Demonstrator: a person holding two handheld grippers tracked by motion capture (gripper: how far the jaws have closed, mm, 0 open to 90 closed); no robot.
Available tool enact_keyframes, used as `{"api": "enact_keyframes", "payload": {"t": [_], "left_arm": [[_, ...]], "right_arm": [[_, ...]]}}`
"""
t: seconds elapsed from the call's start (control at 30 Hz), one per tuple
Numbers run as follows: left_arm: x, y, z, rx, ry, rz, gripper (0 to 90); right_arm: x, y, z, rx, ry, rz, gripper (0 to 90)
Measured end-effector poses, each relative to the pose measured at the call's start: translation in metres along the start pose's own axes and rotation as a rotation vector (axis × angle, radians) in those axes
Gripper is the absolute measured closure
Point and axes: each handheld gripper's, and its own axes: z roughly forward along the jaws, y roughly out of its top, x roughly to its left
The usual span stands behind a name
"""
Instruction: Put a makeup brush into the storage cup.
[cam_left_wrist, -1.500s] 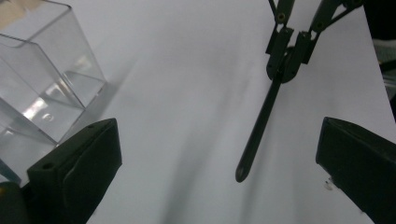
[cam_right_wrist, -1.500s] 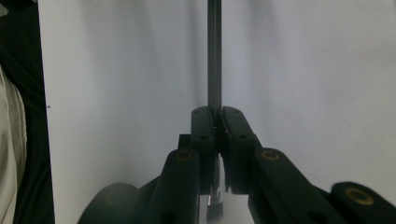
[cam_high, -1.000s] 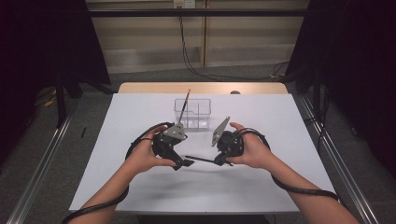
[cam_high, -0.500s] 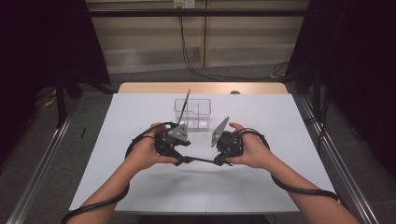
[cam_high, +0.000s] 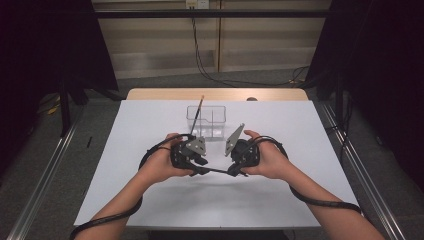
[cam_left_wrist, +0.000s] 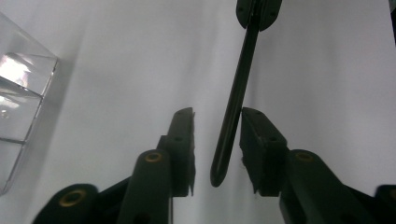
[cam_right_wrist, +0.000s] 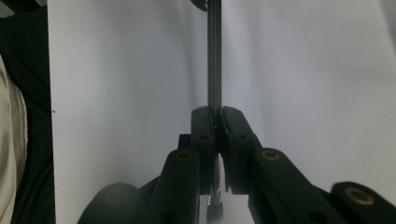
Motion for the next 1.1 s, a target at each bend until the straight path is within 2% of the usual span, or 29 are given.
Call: {"api": "enact_keyframes", "payload": {"t": [0.27, 0.5, 0.57, 0.73, 0.8, 0.97, 1.1], "left_arm": [[0.0, 0.001, 0.005, 0.033, -0.007, -0.001, 78.2], [-0.002, 0.002, 0.008, 0.057, -0.023, 0.012, 79.8], [-0.002, 0.002, 0.009, 0.067, -0.027, 0.022, 80.3], [-0.002, 0.0, 0.009, 0.058, -0.051, 0.014, 81.5], [-0.002, 0.0, 0.009, 0.068, -0.057, 0.028, 82.0], [-0.005, 0.0, 0.013, 0.086, -0.083, 0.031, 83.6], [-0.006, 0.0, 0.013, 0.089, -0.082, 0.032, 83.9]], "right_arm": [[-0.002, 0.001, -0.008, -0.022, 0.004, -0.008, 84.4], [-0.001, 0.001, -0.009, -0.004, 0.007, -0.028, 84.4], [-0.002, 0.002, -0.009, -0.006, 0.012, -0.023, 84.3], [-0.002, 0.002, -0.012, -0.02, 0.014, -0.037, 84.0], [-0.003, 0.002, -0.013, -0.025, 0.017, -0.04, 83.8], [-0.003, 0.003, -0.014, -0.025, 0.012, -0.047, 82.8], [-0.004, 0.002, -0.014, -0.033, 0.012, -0.043, 82.7]]}}
